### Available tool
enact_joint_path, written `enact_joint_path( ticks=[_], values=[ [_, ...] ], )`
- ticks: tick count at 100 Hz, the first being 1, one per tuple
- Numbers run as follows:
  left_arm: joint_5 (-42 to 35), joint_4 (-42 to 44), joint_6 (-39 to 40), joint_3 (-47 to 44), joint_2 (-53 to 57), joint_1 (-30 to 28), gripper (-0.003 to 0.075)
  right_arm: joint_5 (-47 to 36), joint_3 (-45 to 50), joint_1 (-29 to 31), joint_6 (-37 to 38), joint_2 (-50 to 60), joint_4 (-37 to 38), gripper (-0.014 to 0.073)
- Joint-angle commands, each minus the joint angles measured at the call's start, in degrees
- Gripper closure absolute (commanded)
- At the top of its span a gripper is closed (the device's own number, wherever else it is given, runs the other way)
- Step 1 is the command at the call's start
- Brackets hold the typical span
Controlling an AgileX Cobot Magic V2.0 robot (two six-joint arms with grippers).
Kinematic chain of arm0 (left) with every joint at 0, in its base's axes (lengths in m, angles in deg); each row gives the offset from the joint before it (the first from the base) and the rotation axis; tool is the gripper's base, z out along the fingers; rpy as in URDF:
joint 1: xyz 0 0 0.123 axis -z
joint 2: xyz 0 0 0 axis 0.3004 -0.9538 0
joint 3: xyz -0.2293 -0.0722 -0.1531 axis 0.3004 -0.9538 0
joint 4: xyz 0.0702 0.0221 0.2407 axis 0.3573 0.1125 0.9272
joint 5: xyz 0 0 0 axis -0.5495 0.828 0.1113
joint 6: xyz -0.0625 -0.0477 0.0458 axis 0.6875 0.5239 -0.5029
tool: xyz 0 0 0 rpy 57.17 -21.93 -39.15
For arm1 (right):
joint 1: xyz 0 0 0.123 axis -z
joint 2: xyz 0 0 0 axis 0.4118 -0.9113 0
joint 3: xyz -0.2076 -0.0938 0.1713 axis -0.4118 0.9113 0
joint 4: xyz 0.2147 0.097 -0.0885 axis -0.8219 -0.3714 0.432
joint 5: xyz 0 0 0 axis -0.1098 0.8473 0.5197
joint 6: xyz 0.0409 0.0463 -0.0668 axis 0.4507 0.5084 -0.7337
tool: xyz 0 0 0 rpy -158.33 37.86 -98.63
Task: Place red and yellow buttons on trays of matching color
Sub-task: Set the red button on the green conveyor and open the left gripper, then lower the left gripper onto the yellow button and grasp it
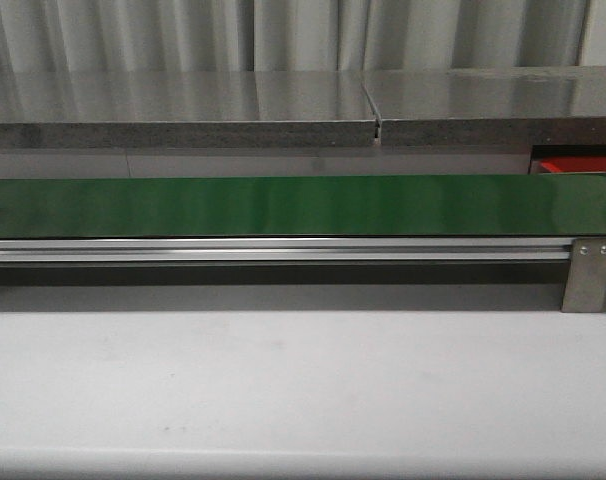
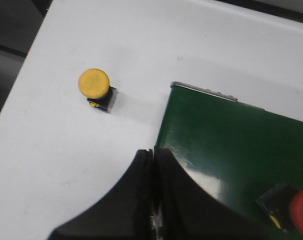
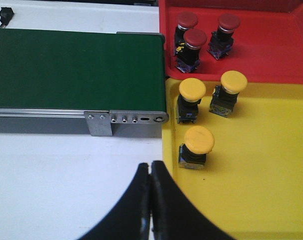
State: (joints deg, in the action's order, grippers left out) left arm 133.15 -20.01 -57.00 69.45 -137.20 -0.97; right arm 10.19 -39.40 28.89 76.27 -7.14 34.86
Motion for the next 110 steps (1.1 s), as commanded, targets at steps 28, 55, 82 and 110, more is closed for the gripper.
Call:
enact_joint_path(
  ticks=[28, 55, 82, 110],
  values=[
    [-5.8, 4.1, 1.1, 1.8, -2.6, -4.3, 0.0684, -3.9, -1.4, 0.0, -0.1, 0.2, 0.7, 0.0660],
    [-12.6, 4.6, 2.6, 2.7, -6.6, -4.3, 0.0135, -3.9, -1.4, 0.0, -0.1, 0.2, 0.7, 0.0660],
    [-14.5, 0.7, 2.7, 2.9, -9.8, -6.5, 0.0176, -3.9, -1.4, 0.0, -0.1, 0.2, 0.7, 0.0660],
    [-13.2, -10.9, -3.6, 8.0, -15.5, -9.4, 0.0177, -3.9, -1.4, 0.0, -0.1, 0.2, 0.7, 0.0660]
  ],
)
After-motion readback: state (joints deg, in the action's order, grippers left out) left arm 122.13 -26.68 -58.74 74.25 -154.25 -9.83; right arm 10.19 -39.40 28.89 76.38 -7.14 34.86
